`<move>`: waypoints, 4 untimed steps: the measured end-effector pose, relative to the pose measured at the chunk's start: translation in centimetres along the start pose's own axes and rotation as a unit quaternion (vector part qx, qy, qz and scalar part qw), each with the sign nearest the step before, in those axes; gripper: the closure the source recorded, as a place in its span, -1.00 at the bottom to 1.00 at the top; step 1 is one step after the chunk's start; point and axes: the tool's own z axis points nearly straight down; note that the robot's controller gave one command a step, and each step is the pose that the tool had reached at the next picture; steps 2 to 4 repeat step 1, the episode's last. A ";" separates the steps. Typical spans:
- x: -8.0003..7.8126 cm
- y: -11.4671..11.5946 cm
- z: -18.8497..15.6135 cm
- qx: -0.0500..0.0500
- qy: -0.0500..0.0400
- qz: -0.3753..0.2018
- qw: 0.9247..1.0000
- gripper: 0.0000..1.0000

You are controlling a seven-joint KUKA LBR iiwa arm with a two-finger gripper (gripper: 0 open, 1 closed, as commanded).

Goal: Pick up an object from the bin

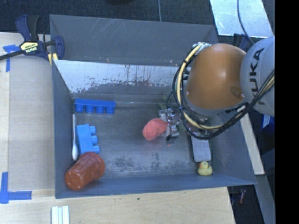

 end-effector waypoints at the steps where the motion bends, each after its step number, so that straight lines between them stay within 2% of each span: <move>1: -0.4 0.0 -3.9 0.000 0.000 -0.001 1.000 1.00; 4: -0.4 0.0 -3.9 0.000 0.000 -0.001 1.000 1.00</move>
Offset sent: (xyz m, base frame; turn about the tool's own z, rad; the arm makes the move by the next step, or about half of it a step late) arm 0.0213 -0.0423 -0.1115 -0.3493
